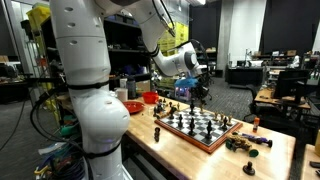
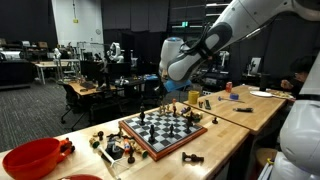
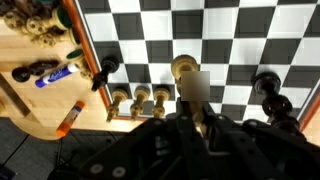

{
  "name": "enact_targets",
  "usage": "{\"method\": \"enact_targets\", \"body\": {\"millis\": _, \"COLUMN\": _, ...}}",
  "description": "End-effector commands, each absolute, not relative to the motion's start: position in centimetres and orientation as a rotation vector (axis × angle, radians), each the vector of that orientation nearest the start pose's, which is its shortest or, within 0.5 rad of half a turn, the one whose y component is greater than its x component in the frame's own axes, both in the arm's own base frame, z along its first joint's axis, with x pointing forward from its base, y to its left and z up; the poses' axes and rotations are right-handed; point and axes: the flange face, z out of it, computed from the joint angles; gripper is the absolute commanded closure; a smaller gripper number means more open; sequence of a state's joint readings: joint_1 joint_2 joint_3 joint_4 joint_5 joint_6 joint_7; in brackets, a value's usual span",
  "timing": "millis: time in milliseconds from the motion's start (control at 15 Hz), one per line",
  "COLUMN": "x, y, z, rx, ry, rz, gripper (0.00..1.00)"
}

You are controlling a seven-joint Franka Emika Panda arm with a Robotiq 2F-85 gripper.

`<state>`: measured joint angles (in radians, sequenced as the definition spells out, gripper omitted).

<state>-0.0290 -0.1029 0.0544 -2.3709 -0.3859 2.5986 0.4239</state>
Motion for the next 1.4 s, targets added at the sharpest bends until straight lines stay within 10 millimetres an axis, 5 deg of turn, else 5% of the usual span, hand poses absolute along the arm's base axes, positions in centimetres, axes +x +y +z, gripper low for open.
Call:
{"method": "enact_targets", "body": {"millis": 0, "x": 51.7, "y": 2.1, "z": 44.9, "rx": -3.251, "ry": 0.135, "rz": -0.831, "gripper": 0.96}}
{"method": "enact_targets", "body": {"millis": 133, "x": 51.7, "y": 2.4, "z": 47.1, "rx": -3.258, "ry": 0.092, "rz": -0.935, "gripper": 0.96}}
{"method": "enact_targets", "body": {"millis": 200, "x": 52.3, "y": 2.1, "z": 45.1, "rx": -3.255, "ry": 0.105, "rz": -0.838, "gripper": 0.86}}
{"method": "enact_targets", "body": {"millis": 400, "x": 52.2, "y": 2.3, "z": 46.9, "rx": -3.253, "ry": 0.086, "rz": -0.904, "gripper": 0.86}}
{"method": "enact_targets", "body": {"millis": 800, "x": 52.2, "y": 2.3, "z": 46.8, "rx": -3.253, "ry": 0.084, "rz": -0.904, "gripper": 0.86}}
{"method": "enact_targets", "body": {"millis": 867, "x": 52.8, "y": 2.2, "z": 47.2, "rx": -3.253, "ry": 0.099, "rz": -0.905, "gripper": 0.96}}
{"method": "enact_targets", "body": {"millis": 1333, "x": 58.9, "y": 1.0, "z": 48.8, "rx": -3.272, "ry": 0.221, "rz": -0.746, "gripper": 0.96}}
